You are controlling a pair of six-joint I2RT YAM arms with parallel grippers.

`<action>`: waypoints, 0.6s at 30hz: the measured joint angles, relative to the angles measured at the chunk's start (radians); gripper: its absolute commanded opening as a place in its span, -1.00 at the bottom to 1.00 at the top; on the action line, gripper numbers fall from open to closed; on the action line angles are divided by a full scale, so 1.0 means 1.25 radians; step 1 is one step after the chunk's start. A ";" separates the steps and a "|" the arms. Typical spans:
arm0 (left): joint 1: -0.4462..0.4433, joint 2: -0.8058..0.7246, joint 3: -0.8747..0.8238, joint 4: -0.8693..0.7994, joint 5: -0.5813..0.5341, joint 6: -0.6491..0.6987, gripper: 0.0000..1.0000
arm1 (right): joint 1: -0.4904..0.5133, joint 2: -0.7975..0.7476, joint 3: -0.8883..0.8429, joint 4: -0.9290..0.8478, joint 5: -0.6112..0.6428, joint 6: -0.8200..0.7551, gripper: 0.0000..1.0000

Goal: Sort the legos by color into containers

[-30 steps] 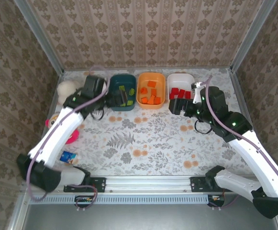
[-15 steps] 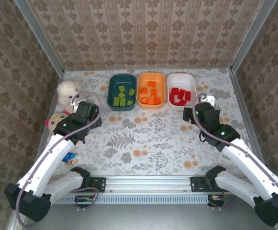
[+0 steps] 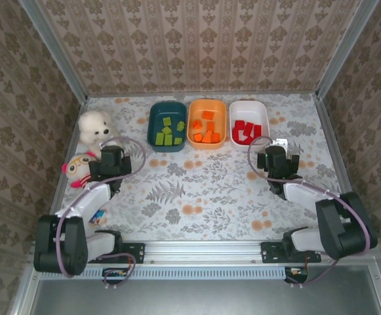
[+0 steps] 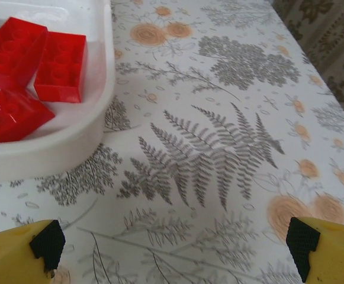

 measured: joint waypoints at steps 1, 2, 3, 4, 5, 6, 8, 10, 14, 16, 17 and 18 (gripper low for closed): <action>0.013 0.027 -0.001 0.043 0.020 0.000 1.00 | -0.007 0.020 0.003 0.027 -0.014 -0.009 1.00; 0.025 0.059 -0.001 0.089 0.039 0.000 1.00 | -0.015 0.040 0.010 0.052 -0.029 -0.017 1.00; 0.035 0.089 -0.001 0.133 0.057 0.000 1.00 | -0.023 0.060 0.019 0.073 -0.040 -0.024 1.00; 0.044 0.118 0.001 0.167 0.075 0.001 1.00 | -0.032 0.078 0.027 0.096 -0.052 -0.033 1.00; 0.052 0.146 0.007 0.182 0.094 0.002 1.00 | -0.042 0.093 0.034 0.115 -0.065 -0.036 1.00; 0.058 0.168 0.015 0.185 0.111 0.005 1.00 | -0.056 0.108 0.040 0.139 -0.077 -0.035 1.00; 0.067 0.199 0.033 0.199 0.143 0.021 1.00 | -0.078 0.124 0.047 0.159 -0.096 -0.035 1.00; 0.072 0.202 0.031 0.238 0.169 0.040 1.00 | -0.092 0.125 0.042 0.186 -0.115 -0.035 1.00; 0.097 0.179 -0.049 0.417 0.206 0.059 1.00 | -0.095 0.121 -0.031 0.320 -0.154 -0.038 1.00; 0.109 0.188 -0.121 0.533 0.215 0.062 1.00 | -0.094 0.132 -0.090 0.407 -0.172 -0.042 1.00; 0.111 0.206 -0.142 0.573 0.215 0.066 1.00 | -0.094 0.140 -0.105 0.425 -0.175 -0.044 1.00; 0.111 0.231 -0.154 0.604 0.217 0.072 1.00 | -0.094 0.143 -0.109 0.424 -0.176 -0.045 1.00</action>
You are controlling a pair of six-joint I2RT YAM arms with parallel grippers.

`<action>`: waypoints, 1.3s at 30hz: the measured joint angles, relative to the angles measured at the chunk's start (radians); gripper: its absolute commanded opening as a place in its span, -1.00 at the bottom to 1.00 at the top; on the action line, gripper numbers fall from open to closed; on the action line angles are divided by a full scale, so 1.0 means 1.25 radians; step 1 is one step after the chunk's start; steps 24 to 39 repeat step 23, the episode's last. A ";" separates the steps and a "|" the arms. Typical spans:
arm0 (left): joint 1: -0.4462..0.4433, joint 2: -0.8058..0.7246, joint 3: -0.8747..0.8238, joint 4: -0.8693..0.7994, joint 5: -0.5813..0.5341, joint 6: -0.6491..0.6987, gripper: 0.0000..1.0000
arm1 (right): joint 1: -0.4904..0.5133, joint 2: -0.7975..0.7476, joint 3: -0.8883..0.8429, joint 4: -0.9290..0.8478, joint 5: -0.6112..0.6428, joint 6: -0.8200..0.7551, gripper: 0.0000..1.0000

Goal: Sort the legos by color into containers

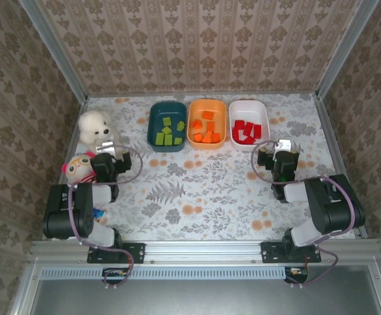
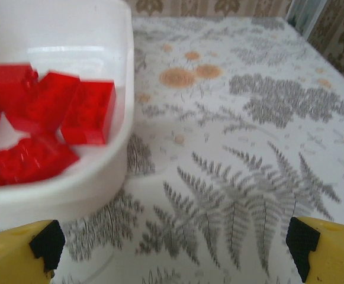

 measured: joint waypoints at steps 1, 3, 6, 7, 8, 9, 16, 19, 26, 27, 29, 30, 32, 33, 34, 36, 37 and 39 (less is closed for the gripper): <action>-0.003 0.018 0.000 0.005 0.001 0.004 1.00 | 0.000 0.003 0.001 0.004 -0.001 0.000 1.00; -0.010 0.032 0.009 0.007 0.001 0.009 1.00 | -0.001 0.005 0.013 0.007 -0.001 0.002 1.00; -0.018 0.032 0.028 0.025 0.002 0.012 1.00 | -0.006 0.005 0.028 0.013 -0.001 0.004 1.00; -0.019 0.032 0.031 0.031 0.002 0.013 1.00 | -0.007 0.005 0.030 0.016 -0.001 0.005 1.00; -0.019 0.032 0.033 0.036 0.002 0.013 1.00 | -0.007 0.005 0.030 0.018 -0.001 0.005 1.00; -0.019 0.032 0.034 0.037 0.002 0.014 1.00 | -0.007 0.005 0.030 0.018 -0.001 0.005 1.00; -0.020 0.032 0.034 0.036 0.001 0.020 1.00 | -0.007 0.005 0.030 0.018 -0.001 0.005 1.00; -0.024 0.032 0.034 0.035 0.000 0.027 1.00 | -0.007 0.005 0.030 0.018 -0.001 0.005 1.00; -0.030 0.032 0.034 0.035 0.000 0.031 1.00 | -0.007 0.005 0.030 0.018 -0.001 0.005 1.00; -0.030 0.032 0.034 0.035 0.000 0.031 1.00 | -0.007 0.005 0.030 0.018 -0.001 0.005 1.00; -0.030 0.032 0.034 0.035 0.000 0.031 1.00 | -0.007 0.005 0.030 0.018 -0.001 0.005 1.00; -0.030 0.032 0.034 0.035 0.000 0.031 1.00 | -0.007 0.005 0.030 0.018 -0.001 0.005 1.00; -0.030 0.032 0.034 0.035 0.000 0.031 1.00 | -0.007 0.005 0.030 0.018 -0.001 0.005 1.00; -0.030 0.032 0.034 0.035 0.000 0.031 1.00 | -0.007 0.005 0.030 0.018 -0.001 0.005 1.00; -0.030 0.032 0.034 0.035 0.000 0.031 1.00 | -0.007 0.005 0.030 0.018 -0.001 0.005 1.00; -0.030 0.032 0.034 0.035 0.000 0.031 1.00 | -0.007 0.005 0.030 0.018 -0.001 0.005 1.00; -0.030 0.032 0.034 0.035 0.000 0.031 1.00 | -0.007 0.005 0.030 0.018 -0.001 0.005 1.00; -0.030 0.032 0.034 0.035 0.000 0.031 1.00 | -0.007 0.005 0.030 0.018 -0.001 0.005 1.00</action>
